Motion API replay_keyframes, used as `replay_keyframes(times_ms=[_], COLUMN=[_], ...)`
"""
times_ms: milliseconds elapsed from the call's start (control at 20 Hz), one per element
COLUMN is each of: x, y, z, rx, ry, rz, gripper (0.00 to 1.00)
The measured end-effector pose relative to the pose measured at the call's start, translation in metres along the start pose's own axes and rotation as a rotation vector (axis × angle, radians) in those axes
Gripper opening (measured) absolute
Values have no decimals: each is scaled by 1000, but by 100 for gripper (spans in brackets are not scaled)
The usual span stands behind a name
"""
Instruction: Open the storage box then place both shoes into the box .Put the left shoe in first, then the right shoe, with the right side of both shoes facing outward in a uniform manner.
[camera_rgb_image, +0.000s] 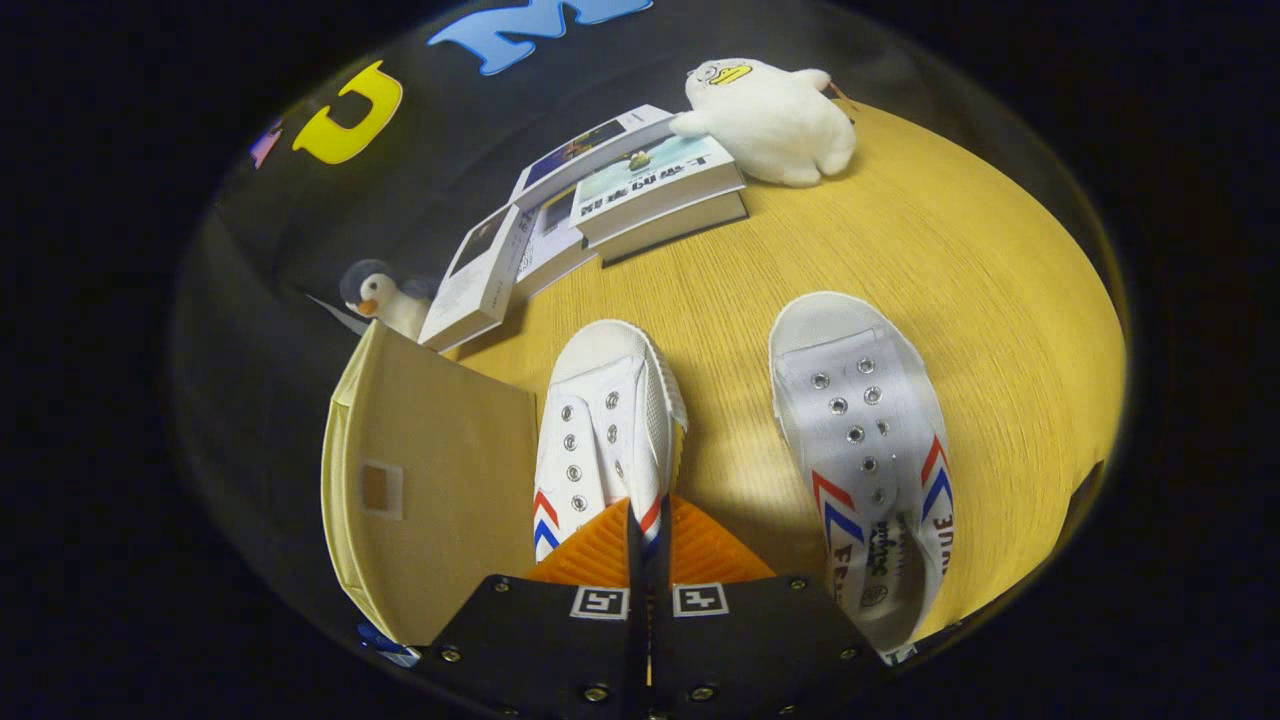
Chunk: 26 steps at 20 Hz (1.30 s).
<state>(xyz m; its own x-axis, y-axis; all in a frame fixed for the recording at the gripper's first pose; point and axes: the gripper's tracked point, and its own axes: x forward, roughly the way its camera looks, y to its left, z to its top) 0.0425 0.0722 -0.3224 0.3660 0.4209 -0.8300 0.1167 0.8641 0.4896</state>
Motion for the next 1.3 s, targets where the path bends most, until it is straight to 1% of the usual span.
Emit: replay_keyframes(times_ms=[300,650,950,1300], x=[-41,-72,-73,-50], y=[41,88,139,189], z=[23,38,33,11], rx=[26,-16,-46,-105], ry=[-77,-144,-160,-135], rz=[48,50,89,101], gripper=[2,2,2,2])
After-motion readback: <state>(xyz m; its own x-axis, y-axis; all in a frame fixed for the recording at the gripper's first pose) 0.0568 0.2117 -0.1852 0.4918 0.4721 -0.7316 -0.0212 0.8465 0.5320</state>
